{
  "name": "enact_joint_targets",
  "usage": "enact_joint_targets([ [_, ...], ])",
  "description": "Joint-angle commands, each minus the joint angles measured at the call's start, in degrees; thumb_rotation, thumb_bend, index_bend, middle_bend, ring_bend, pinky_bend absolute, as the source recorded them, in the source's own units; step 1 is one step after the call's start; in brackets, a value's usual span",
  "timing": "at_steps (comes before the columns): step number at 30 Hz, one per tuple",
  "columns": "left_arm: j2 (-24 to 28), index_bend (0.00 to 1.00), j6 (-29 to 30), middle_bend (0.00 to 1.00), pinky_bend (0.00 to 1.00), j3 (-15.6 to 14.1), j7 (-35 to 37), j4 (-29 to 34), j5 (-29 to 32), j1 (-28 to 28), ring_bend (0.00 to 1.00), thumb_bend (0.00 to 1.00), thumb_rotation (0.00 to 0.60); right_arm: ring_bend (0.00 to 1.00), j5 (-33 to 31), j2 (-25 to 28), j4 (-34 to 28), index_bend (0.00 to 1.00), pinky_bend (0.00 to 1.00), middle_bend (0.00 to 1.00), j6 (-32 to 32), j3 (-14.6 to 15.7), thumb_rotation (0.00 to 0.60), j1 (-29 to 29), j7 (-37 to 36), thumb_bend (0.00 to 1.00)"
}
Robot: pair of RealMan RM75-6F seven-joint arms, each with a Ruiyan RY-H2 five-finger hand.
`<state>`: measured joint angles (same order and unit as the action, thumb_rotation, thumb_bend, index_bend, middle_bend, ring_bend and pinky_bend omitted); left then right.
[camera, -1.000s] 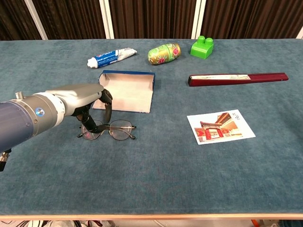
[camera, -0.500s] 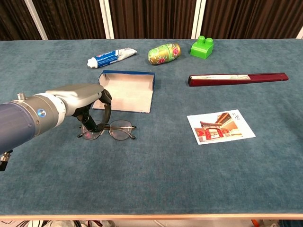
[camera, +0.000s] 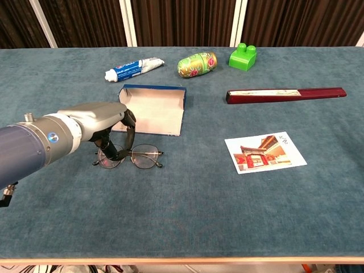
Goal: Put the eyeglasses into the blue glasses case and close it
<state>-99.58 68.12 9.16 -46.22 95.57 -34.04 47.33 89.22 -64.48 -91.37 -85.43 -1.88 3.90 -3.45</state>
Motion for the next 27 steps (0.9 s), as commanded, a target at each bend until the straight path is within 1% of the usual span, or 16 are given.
enact_joint_targets([
  [1, -0.1, 0.55, 0.08, 0.13, 0.0, 0.02, -0.1, -0.08, 0.08, 0.04, 0.0, 0.39, 0.6, 0.03, -0.02, 0.01, 0.01, 0.02, 0.18, 0.0, 0.0, -0.03, 0.6, 0.01, 0.01, 0.06],
  [14, -0.7, 0.55, 0.51, 0.13, 0.0, 0.1, -0.74, -0.88, 0.22, 0.27, 0.0, 0.39, 0.6, 0.03, -0.09, 0.01, 0.02, 0.02, 0.18, 0.0, 0.07, -0.04, 0.6, 0.02, 0.03, 0.06],
  [18, -0.81, 0.56, 0.62, 0.13, 0.0, 0.06, -1.09, -0.95, 0.36, 0.34, 0.0, 0.41, 0.6, 0.03, -0.09, 0.0, 0.01, 0.02, 0.18, 0.0, 0.08, -0.04, 0.6, 0.03, 0.05, 0.06],
  [27, -0.91, 0.57, 0.95, 0.13, 0.0, 0.04, -1.51, -1.06, 0.62, 0.31, 0.0, 0.42, 0.6, 0.03, -0.1, 0.03, -0.02, 0.02, 0.18, 0.0, 0.06, -0.05, 0.6, 0.02, -0.04, 0.06],
])
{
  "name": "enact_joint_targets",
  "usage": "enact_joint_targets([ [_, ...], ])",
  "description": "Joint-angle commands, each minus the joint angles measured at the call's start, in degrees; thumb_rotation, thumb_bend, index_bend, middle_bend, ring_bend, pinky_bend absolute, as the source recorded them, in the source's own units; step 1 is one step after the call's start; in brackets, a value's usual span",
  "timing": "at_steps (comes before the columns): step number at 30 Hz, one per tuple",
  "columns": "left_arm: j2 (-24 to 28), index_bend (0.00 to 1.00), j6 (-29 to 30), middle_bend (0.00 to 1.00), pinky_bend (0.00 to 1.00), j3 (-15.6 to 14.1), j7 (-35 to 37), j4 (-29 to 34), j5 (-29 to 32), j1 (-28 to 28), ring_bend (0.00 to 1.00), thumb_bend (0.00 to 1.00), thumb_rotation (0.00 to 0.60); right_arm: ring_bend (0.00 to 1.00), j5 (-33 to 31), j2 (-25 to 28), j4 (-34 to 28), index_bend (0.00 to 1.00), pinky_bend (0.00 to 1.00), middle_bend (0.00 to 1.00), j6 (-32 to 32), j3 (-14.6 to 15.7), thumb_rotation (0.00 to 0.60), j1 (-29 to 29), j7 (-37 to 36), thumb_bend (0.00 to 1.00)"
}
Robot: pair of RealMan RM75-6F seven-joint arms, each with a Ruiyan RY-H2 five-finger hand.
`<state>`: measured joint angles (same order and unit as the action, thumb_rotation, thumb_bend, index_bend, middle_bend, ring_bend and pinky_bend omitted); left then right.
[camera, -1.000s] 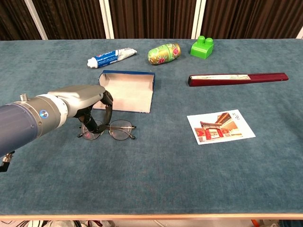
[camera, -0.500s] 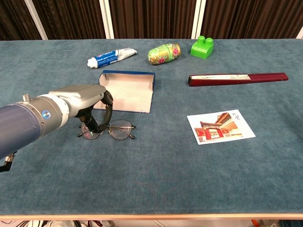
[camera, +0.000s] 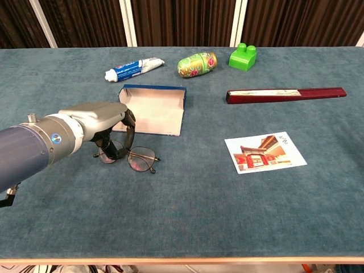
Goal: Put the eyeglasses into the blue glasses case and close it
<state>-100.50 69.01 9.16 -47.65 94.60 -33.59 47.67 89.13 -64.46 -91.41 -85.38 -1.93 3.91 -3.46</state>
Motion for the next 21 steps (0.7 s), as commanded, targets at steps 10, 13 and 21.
enact_joint_targets([
  [10, 0.63, 0.57, 0.66, 0.14, 0.0, 0.8, -0.37, 0.67, 0.51, 0.04, 0.0, 0.43, 0.6, 0.03, -0.04, 0.02, -0.05, 0.02, 0.18, 0.0, 0.1, 0.01, 0.6, 0.03, -0.22, 0.06],
  [13, 0.63, 0.57, 1.04, 0.14, 0.0, 1.2, -1.17, 0.84, 1.18, 0.35, 0.0, 0.43, 0.6, 0.03, -0.05, -0.06, -0.01, 0.02, 0.18, 0.0, 0.19, -0.01, 0.6, 0.09, -0.13, 0.06],
  [21, -0.5, 0.58, 2.97, 0.14, 0.0, 4.15, -4.78, 0.93, 3.99, 2.7, 0.0, 0.45, 0.6, 0.03, -0.12, 0.08, -0.16, 0.02, 0.18, 0.0, 0.16, 0.0, 0.6, 0.03, -0.22, 0.06],
])
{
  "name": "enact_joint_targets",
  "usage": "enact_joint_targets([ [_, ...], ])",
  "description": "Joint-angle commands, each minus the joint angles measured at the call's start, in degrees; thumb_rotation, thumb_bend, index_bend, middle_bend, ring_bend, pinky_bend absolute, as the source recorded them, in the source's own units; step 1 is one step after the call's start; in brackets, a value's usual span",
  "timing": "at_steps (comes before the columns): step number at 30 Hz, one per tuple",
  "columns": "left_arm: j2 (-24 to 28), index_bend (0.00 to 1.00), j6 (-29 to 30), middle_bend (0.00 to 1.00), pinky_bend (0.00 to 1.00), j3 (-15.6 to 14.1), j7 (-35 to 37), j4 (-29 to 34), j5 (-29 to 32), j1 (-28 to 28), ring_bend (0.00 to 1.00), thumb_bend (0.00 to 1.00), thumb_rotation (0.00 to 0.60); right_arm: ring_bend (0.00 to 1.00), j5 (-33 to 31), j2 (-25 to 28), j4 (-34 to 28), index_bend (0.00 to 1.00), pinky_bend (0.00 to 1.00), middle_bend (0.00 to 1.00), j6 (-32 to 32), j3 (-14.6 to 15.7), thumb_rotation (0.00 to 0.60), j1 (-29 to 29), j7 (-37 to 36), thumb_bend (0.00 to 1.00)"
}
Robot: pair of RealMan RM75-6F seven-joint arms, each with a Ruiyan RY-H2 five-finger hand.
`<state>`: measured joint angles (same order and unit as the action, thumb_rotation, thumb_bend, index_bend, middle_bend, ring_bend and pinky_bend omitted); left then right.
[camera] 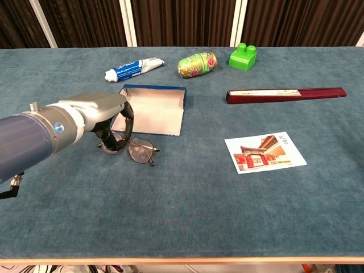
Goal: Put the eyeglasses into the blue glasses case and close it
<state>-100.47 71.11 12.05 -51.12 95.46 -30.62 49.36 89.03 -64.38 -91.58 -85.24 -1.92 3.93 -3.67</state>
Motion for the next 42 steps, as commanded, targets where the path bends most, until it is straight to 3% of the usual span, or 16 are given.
enact_joint_targets([
  [1, -0.7, 0.58, 1.2, 0.14, 0.0, 1.76, -1.85, 0.09, 1.38, 1.41, 0.0, 0.45, 0.6, 0.03, -0.05, 0.01, 0.01, 0.02, 0.18, 0.0, 0.06, -0.01, 0.6, 0.02, -0.03, 0.06],
  [14, -5.39, 0.58, 5.28, 0.14, 0.0, 10.02, -9.15, -5.4, 8.89, 7.97, 0.0, 0.45, 0.6, 0.03, -0.03, 0.03, -0.01, 0.02, 0.18, 0.0, 0.1, 0.05, 0.6, 0.0, -0.15, 0.06],
  [24, -8.17, 0.58, 1.73, 0.14, 0.0, 16.95, -9.77, -14.94, 16.26, 11.85, 0.0, 0.45, 0.6, 0.03, -0.75, 0.01, -0.13, 0.02, 0.18, 0.0, 0.43, -0.15, 0.6, 0.0, -0.3, 0.06],
  [42, -12.01, 0.58, -5.61, 0.14, 0.0, 19.88, -7.38, -30.45, 18.18, 16.38, 0.0, 0.45, 0.6, 0.03, -1.67, 0.28, -0.7, 0.02, 0.18, 0.0, 1.58, -0.27, 0.6, 0.32, -0.72, 0.06],
])
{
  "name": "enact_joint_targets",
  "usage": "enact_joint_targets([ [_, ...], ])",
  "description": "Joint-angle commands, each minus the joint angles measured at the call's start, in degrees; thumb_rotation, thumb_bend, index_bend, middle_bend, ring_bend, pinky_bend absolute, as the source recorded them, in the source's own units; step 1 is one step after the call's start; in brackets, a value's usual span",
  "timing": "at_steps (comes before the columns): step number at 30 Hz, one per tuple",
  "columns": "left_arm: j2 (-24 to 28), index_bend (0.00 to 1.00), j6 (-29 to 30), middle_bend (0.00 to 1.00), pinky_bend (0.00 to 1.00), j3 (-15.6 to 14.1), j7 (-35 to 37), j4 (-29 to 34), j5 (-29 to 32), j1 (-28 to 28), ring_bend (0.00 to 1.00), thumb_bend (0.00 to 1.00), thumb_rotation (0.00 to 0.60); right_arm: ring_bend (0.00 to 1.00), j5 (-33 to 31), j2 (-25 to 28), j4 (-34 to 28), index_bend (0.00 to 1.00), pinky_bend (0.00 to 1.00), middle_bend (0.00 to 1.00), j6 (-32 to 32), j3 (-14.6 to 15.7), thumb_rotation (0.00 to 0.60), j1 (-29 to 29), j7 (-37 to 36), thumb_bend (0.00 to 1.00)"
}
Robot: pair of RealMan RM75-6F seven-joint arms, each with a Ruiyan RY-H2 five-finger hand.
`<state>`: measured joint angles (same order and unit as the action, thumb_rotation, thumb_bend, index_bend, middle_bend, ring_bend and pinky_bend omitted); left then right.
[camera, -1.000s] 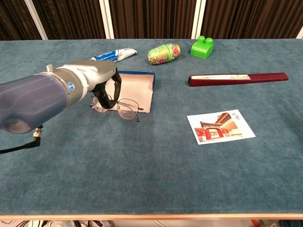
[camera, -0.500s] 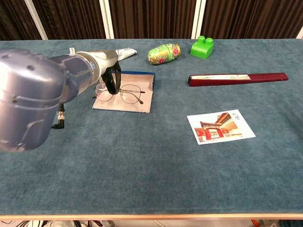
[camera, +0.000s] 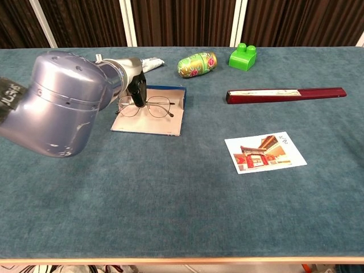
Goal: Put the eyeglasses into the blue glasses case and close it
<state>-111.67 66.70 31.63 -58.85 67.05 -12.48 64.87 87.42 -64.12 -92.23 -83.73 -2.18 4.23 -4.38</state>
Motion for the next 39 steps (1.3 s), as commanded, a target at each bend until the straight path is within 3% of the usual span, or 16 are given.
enact_joint_targets([
  [1, -1.06, 0.58, -1.71, 0.14, 0.0, 0.46, 0.48, -2.82, 0.14, 1.12, 0.0, 0.45, 0.6, 0.03, -0.16, 0.02, -0.09, 0.02, 0.18, 0.0, 0.16, -0.04, 0.6, 0.05, -0.01, 0.06],
  [16, -4.26, 0.58, -7.4, 0.14, 0.0, 2.02, 1.6, -12.99, 1.12, 4.44, 0.0, 0.45, 0.6, 0.03, -0.99, 0.24, -0.58, 0.02, 0.18, 0.0, 0.77, -0.16, 0.6, 0.09, -0.4, 0.06],
  [39, -7.47, 0.58, -9.64, 0.13, 0.0, 3.48, 3.13, -20.75, -0.36, 7.31, 0.0, 0.45, 0.6, 0.03, -1.72, 0.71, -1.2, 0.02, 0.18, 0.0, 1.61, -0.26, 0.6, 0.26, -0.93, 0.06],
])
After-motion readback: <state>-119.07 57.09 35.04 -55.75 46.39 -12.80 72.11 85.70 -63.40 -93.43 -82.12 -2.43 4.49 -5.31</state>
